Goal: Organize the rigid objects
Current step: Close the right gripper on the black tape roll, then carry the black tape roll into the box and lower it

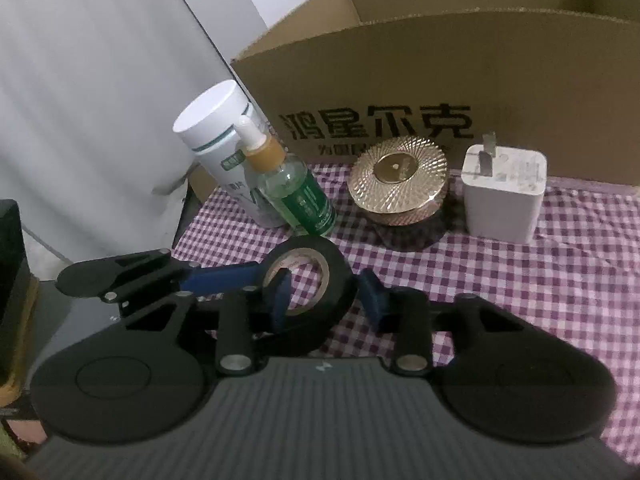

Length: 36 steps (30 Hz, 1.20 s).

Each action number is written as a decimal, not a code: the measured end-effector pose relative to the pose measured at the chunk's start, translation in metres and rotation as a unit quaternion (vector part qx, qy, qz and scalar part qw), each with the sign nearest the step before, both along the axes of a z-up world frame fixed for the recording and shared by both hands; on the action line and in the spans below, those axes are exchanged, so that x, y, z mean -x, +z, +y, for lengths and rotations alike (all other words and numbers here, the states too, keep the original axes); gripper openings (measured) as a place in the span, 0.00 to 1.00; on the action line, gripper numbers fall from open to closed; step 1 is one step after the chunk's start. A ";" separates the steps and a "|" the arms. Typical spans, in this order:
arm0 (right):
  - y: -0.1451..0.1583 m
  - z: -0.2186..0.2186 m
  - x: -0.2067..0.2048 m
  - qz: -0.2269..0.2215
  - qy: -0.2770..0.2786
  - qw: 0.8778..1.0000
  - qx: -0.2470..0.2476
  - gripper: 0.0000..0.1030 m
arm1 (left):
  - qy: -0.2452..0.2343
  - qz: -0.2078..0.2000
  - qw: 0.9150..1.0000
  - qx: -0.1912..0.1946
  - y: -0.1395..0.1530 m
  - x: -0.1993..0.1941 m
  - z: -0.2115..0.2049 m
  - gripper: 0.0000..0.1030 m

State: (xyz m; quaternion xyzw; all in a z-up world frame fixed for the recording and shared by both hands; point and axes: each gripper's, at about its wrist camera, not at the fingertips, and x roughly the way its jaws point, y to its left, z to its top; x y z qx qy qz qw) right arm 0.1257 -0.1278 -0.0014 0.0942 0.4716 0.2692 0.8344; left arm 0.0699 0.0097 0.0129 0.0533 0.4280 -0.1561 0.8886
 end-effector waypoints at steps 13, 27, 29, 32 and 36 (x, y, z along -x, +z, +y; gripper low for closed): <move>0.008 -0.048 0.014 0.014 -0.039 0.999 0.010 0.23 | -0.060 0.013 0.997 0.040 -0.003 0.003 -0.037 0.61; 0.016 -0.079 0.024 0.006 -0.064 0.998 0.017 0.25 | -0.090 0.012 0.996 0.025 -0.007 -0.003 -0.058 0.68; 0.015 -0.074 0.021 0.007 -0.059 0.998 0.021 0.25 | -0.092 0.009 0.996 0.020 -0.008 -0.004 -0.060 0.68; 0.014 -0.071 0.020 0.007 -0.053 0.998 0.025 0.25 | -0.096 0.002 0.995 0.006 -0.009 -0.004 -0.065 0.68; 0.014 -0.069 0.021 0.002 -0.047 0.998 0.032 0.25 | -0.101 -0.009 0.995 -0.024 -0.010 -0.001 -0.075 0.68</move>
